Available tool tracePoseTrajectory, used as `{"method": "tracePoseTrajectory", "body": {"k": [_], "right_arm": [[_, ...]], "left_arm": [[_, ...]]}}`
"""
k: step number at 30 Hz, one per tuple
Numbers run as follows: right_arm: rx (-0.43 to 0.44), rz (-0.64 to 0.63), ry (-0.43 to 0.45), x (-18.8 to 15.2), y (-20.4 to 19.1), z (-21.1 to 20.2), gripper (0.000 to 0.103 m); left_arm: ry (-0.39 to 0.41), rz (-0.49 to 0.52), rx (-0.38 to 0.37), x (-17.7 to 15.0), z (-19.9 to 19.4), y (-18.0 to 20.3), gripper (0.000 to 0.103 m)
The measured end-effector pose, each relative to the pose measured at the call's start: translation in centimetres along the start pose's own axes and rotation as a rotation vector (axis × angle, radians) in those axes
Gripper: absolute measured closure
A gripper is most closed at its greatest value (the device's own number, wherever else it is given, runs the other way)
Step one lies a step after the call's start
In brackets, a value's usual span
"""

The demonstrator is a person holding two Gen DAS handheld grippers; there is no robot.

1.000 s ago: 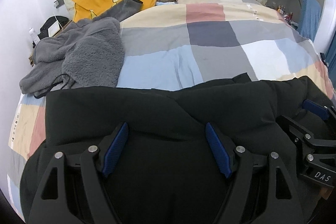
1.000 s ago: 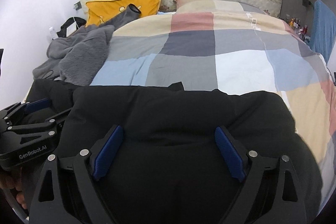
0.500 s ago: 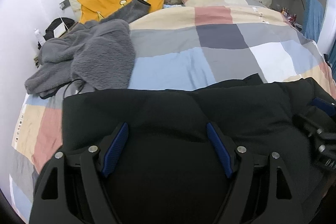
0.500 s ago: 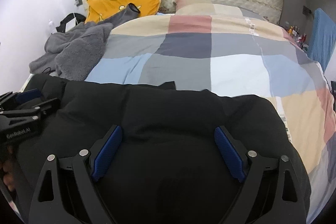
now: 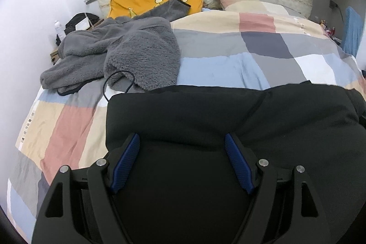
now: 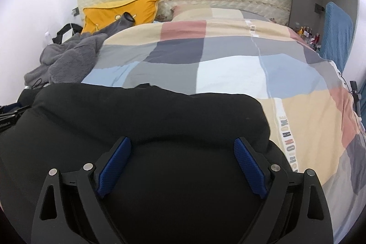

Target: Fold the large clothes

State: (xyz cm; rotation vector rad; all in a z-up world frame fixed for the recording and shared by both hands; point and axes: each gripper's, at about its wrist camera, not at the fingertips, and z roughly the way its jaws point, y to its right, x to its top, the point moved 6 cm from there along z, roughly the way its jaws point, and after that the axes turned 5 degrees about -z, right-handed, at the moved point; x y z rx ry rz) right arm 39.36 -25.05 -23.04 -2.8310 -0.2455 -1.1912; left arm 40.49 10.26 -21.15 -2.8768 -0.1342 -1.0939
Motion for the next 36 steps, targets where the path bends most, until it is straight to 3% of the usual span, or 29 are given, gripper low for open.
{"method": "tracePoseTrajectory", "body": {"k": [10, 13, 18, 24, 29, 36], "right_arm": [[0.036, 0.076, 0.018, -0.9, 0.7, 0.2, 0.005], [0.011, 0.112, 0.021, -0.9, 1.1, -0.8, 0.003], [0.053, 0.201, 0.058, 0.4, 1.2, -4.5, 0.001], [0.088, 0.161, 0.124, 2.5, -1.6, -11.3, 0.0], [0.084, 0.099, 0.218, 4.6, -4.3, -17.8, 0.0], [0.089, 0.017, 0.342, 5.9, -8.0, -28.2, 0.0]], "left_arm": [[0.023, 0.002, -0.014, -0.6, 0.1, 0.4, 0.024], [-0.008, -0.01, -0.004, -0.6, 0.0, -0.1, 0.02], [-0.027, -0.031, 0.01, -0.3, -2.1, -0.6, 0.019], [0.036, -0.085, -0.057, 1.8, -9.2, -0.3, 0.019], [0.128, -0.076, -0.106, 2.9, -17.3, 1.2, 0.017], [0.216, -0.062, -0.112, 2.8, -28.0, 1.2, 0.016]]}}
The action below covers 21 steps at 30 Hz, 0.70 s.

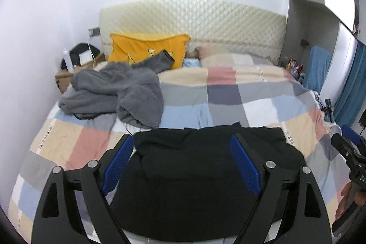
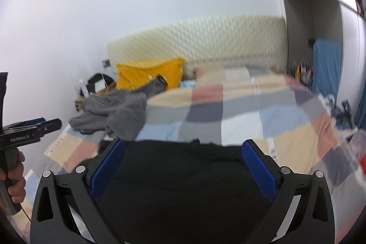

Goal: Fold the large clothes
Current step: 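Withdraw both open tools up and away from the folded jacket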

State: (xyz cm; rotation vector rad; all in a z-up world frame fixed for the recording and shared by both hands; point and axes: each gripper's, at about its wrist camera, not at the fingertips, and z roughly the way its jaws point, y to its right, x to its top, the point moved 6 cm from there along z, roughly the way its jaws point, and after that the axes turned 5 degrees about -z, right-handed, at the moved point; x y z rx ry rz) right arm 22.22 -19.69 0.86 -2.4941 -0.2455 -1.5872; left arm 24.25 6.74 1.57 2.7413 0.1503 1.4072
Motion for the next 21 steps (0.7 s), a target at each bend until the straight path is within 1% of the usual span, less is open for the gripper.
{"method": "tracePoseTrajectory", "body": {"k": [1, 2, 3, 4, 6, 7, 11, 16, 18, 21], "right_arm": [[0.005, -0.013, 0.024, 0.9, -0.7, -1.6, 0.0], [0.013, -0.028, 0.045, 1.7, -1.5, -3.2, 0.0], [0.018, -0.036, 0.059, 2.2, -1.9, -4.3, 0.0], [0.023, -0.047, 0.081, 2.9, -2.6, -5.8, 0.0], [0.028, -0.055, 0.118, 3.7, -3.6, -8.2, 0.0], [0.033, -0.059, 0.138, 3.9, -4.1, -9.5, 0.0], [0.042, -0.075, 0.19, 3.9, -5.9, -13.3, 0.0], [0.057, -0.091, 0.215, 2.8, -7.2, -16.1, 0.0], [0.06, -0.094, 0.231, 2.3, -7.6, -17.1, 0.0], [0.06, -0.083, 0.243, 1.3, -7.8, -18.3, 0.0]], "left_arm": [[0.021, 0.0, 0.006, 0.2, -1.5, 0.1, 0.014], [0.034, 0.002, 0.003, 0.3, -2.4, 0.2, 0.01], [0.055, 0.004, -0.006, 0.6, -4.2, 0.4, 0.007], [0.068, 0.005, -0.012, 0.6, -5.2, 0.6, 0.001], [0.105, 0.013, -0.038, 0.7, -8.0, 1.1, 0.0], [0.123, 0.024, -0.064, 0.7, -9.6, 1.5, 0.0], [0.16, 0.041, -0.125, 0.0, -13.3, 2.3, 0.0], [0.211, 0.063, -0.171, -1.5, -17.1, 2.8, 0.0], [0.237, 0.076, -0.182, -2.1, -18.4, 3.0, 0.0], [0.264, 0.068, -0.192, -3.1, -19.8, 3.1, 0.0]]}}
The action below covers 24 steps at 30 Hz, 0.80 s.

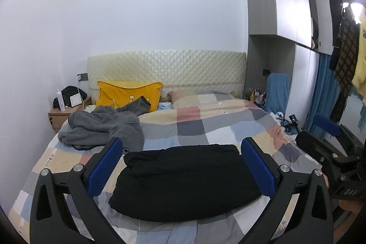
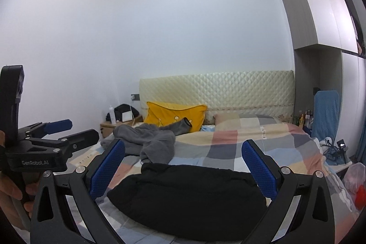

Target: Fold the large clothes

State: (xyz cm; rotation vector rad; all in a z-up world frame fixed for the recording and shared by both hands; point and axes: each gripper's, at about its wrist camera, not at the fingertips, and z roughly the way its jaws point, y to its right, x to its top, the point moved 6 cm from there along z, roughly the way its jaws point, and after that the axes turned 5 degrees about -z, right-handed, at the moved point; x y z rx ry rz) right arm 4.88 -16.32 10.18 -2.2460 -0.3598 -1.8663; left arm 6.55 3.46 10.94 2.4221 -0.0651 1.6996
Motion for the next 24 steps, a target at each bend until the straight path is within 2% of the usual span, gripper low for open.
{"method": "tracePoseTrajectory", "body": {"k": [5, 8, 13, 19, 24], "right_arm": [[-0.019, -0.04, -0.031, -1.2, -0.6, -1.7, 0.0], [-0.011, -0.022, -0.022, -2.1, -0.8, -3.0, 0.0], [-0.046, -0.001, -0.032, -3.7, -0.5, -3.8, 0.0], [-0.048, 0.023, -0.092, -6.4, 0.2, -3.4, 0.0], [-0.074, 0.008, -0.132, -8.2, 0.6, -2.9, 0.0]], "left_arm": [[-0.035, -0.002, -0.028, -1.9, -1.1, 0.7, 0.0], [-0.056, -0.024, -0.051, -2.9, -1.1, 1.0, 0.0], [-0.083, -0.035, -0.049, -4.9, -1.1, 1.8, 0.0], [-0.11, -0.108, -0.06, -7.3, -0.4, 1.6, 0.0], [-0.125, -0.113, -0.047, -8.7, 0.6, 1.3, 0.0]]}}
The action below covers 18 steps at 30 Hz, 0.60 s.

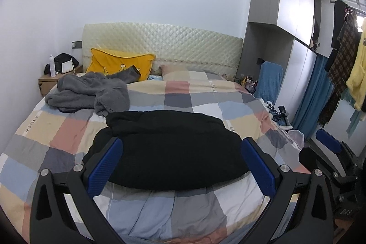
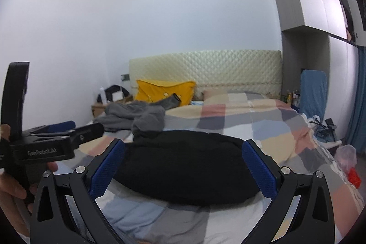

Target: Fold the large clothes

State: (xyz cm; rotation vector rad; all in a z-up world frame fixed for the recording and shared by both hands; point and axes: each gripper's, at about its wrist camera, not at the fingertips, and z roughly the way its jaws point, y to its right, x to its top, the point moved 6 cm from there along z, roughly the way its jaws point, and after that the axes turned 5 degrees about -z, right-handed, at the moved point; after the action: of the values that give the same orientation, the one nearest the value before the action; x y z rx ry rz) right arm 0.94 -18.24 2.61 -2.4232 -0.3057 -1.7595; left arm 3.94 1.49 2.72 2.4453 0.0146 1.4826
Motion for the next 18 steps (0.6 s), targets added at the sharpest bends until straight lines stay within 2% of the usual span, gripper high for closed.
{"method": "tracePoseTrajectory", "body": {"k": [4, 13, 18], "right_arm": [[-0.007, 0.019, -0.03, -1.5, 0.4, 0.9, 0.0], [0.004, 0.037, -0.081, -3.9, 0.5, 2.4, 0.0], [0.015, 0.02, -0.093, -4.2, -0.1, 2.6, 0.0]], "left_arm": [[-0.01, 0.002, 0.069, -1.0, 0.6, -1.3, 0.0], [-0.102, -0.015, 0.094, -3.8, 2.7, -2.6, 0.0], [-0.119, -0.019, 0.099, -4.2, 3.2, -2.8, 0.0]]}}
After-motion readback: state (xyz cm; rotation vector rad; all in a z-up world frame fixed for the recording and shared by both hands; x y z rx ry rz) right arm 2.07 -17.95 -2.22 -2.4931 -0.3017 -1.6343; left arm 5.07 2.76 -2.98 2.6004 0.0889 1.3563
